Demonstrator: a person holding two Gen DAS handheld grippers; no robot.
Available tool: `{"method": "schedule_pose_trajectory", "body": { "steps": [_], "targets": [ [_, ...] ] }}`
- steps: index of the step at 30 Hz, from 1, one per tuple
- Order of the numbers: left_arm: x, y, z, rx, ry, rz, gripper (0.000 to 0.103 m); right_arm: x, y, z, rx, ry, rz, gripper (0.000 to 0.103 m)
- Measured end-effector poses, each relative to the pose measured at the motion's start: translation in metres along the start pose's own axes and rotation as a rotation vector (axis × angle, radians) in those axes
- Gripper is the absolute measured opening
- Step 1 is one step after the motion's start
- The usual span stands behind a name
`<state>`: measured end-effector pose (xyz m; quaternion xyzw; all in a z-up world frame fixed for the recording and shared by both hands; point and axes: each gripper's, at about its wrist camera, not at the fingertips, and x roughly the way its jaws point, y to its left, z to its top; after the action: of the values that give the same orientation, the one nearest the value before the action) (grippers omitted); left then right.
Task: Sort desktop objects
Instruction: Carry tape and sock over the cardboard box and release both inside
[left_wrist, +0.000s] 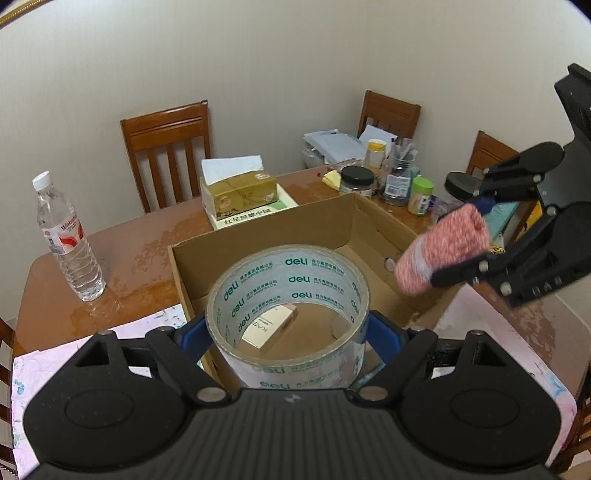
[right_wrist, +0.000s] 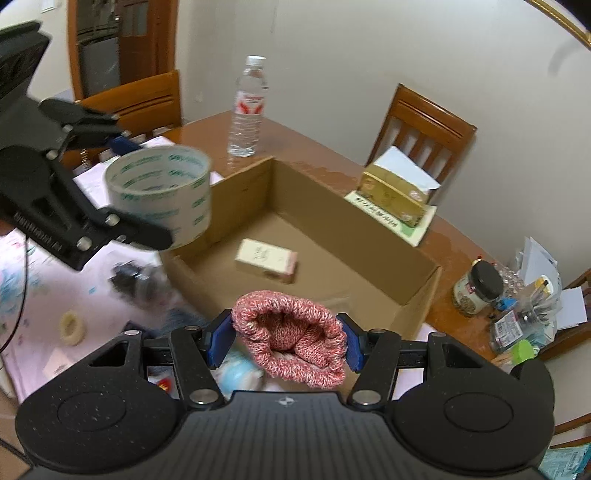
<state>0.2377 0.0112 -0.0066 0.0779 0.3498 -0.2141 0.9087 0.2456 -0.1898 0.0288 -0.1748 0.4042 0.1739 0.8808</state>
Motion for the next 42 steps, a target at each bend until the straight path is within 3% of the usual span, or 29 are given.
{"method": "schedule_pose_trajectory", "body": {
  "steps": [7, 9, 11, 15, 19, 34, 42],
  "targets": [
    [0.017, 0.004, 0.005, -0.007, 0.025, 0.018, 0.086, 0.019, -0.019, 0.006, 0.044, 0.022, -0.047, 0.067],
    [0.022, 0.004, 0.006, -0.006, 0.031, 0.019, 0.086, 0.019, -0.017, 0.004, 0.035, 0.021, -0.056, 0.071],
    [0.027, 0.003, 0.007, 0.0, 0.044, 0.019, 0.087, 0.017, -0.015, 0.001, 0.035, 0.015, -0.066, 0.083],
    [0.034, -0.001, 0.008, 0.004, 0.056, 0.028, 0.088, 0.011, -0.014, -0.004, 0.045, 0.018, -0.068, 0.088],
    [0.033, -0.003, 0.009, -0.006, 0.051, 0.016, 0.089, 0.003, -0.012, -0.008, 0.074, 0.003, -0.062, 0.102],
    [-0.011, -0.022, -0.028, 0.007, 0.105, -0.008, 0.09, -0.012, 0.025, -0.039, 0.093, 0.01, -0.022, 0.103],
    [-0.031, -0.025, -0.063, -0.013, 0.142, 0.023, 0.091, -0.019, 0.055, -0.052, 0.1, 0.003, -0.011, 0.103]
  ]
}}
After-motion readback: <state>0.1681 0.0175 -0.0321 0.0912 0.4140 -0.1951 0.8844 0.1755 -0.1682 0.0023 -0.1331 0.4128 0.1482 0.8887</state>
